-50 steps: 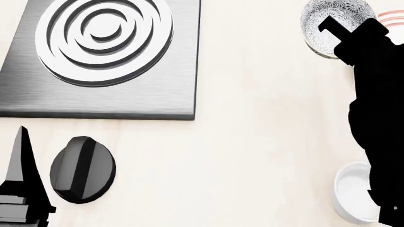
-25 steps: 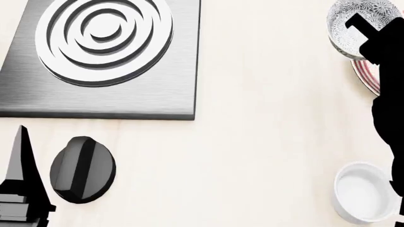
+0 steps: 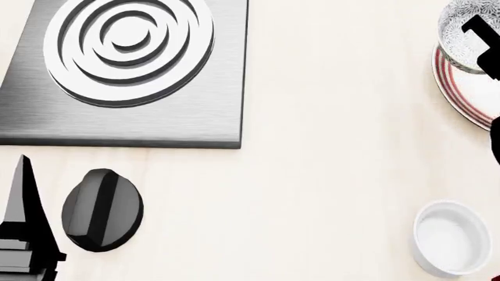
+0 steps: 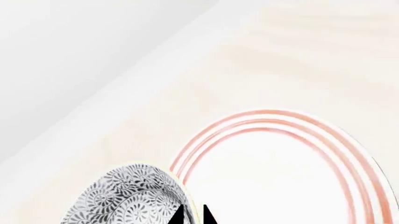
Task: Pick the akita bowl next to the ramekin and place it on the plate.
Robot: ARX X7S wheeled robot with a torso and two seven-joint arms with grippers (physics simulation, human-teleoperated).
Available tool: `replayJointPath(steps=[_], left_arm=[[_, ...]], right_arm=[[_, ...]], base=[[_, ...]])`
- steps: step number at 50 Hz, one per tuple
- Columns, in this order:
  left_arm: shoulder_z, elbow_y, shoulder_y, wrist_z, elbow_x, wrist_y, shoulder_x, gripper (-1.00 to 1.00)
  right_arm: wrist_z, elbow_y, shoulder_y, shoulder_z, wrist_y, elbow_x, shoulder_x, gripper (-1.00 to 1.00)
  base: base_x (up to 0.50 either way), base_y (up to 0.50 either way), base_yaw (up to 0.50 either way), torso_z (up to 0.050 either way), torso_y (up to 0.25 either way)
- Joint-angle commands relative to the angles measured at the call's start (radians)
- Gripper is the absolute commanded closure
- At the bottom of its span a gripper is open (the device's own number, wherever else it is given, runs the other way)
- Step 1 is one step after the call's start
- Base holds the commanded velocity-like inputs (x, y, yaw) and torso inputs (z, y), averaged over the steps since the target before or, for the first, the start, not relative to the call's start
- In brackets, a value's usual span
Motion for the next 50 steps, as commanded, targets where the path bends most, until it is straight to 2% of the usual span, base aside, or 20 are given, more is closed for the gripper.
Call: replayJointPath(steps=[1, 16, 31, 50], left_arm=[[-0.025, 0.005, 0.007, 0.026, 0.014, 0.001, 0.015, -1.0], [-0.015, -0.012, -0.001, 0.026, 0.025, -0.001, 0.017, -1.0], [-0.013, -0.018, -0.011, 0.025, 0.018, -0.006, 0.017, -1.0], [-0.019, -0.031, -0.01, 0.027, 0.01, 0.003, 0.014, -1.0]], right_arm=[[-0.044, 0.071, 0.058, 0.014, -0.013, -0.049, 0.007, 1.0], [-0.11, 0.296, 0.163, -0.016, -0.084, -0.107, 0.017, 1.0], [-0.242, 0.725, 0.391, -0.063, -0.261, -0.205, 0.007, 1.0], [-0.227, 0.73, 0.412, 0.134, -0.239, -0.4, 0.021, 1.0]], base=[[0.0, 0.0, 0.0, 0.0, 0.0], [0.0, 0.0, 0.0, 0.0, 0.001], [0.0, 0.0, 0.0, 0.0, 0.0], [0.0, 0.0, 0.0, 0.0, 0.001]])
